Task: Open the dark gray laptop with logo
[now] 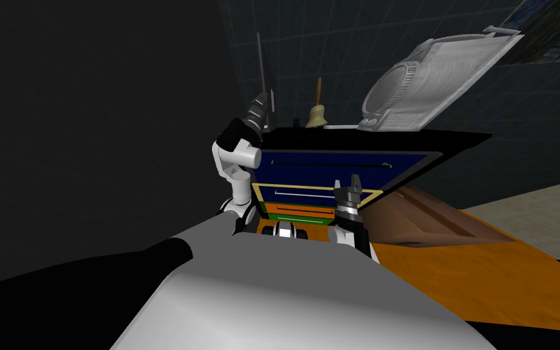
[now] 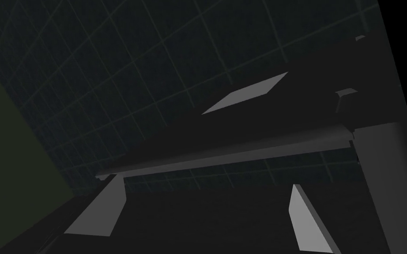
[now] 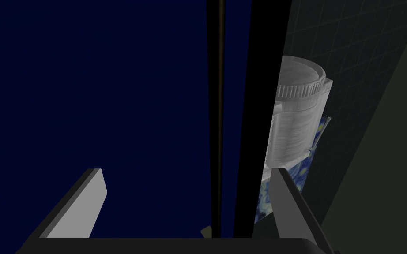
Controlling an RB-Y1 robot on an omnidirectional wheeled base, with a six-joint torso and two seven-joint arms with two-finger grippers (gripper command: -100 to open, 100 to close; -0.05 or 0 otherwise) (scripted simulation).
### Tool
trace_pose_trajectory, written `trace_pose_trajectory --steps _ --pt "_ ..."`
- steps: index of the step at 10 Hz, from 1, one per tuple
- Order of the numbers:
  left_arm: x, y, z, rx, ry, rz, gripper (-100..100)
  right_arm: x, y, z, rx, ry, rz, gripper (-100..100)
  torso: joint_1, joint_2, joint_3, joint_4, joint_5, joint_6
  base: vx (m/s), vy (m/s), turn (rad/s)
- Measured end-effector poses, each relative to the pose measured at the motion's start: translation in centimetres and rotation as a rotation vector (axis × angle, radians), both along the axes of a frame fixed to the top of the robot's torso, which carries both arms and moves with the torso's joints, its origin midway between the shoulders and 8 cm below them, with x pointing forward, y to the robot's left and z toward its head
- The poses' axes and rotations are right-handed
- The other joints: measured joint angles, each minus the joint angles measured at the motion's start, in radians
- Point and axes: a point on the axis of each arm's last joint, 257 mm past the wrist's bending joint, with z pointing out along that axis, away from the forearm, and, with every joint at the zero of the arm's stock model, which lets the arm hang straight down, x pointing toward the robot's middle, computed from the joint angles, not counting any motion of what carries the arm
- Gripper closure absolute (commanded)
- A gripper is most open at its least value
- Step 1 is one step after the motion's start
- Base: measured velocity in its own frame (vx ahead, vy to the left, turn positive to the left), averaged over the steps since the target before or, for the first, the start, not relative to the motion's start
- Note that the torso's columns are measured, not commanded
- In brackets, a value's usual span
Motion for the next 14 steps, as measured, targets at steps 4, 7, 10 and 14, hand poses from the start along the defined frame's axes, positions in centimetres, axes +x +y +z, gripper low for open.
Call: trace_pose_trajectory --steps 4,7,10,14 --pt "0.7 -0.7 0.1 0.047 0.051 0.026 -100 0.0 0.0 0.0 0.000 0.000 0.000 0 0.000 0.001 0.000 0.000 0.000 0.000 0.022 0.009 -0.013" --pt "0.2 -0.6 0.9 0.048 0.050 0.029 -100 0.0 0.0 0.0 0.000 0.000 0.000 0 0.000 -0.003 -0.002 -0.001 0.000 0.000 0.077 0.001 -0.012" --pt "0.2 -0.7 1.0 0.050 0.049 0.029 100 0.0 0.0 0.0 0.000 0.000 0.000 0 0.002 0.004 0.003 -0.001 0.002 -0.001 -0.027 -0.002 0.011" --pt "0.2 0.8 1.3 -0.027 0.035 0.029 100 0.0 0.0 0.0 0.000 0.000 0.000 0 0.001 0.001 0.002 0.000 0.003 0.001 0.000 -0.038 0.036"
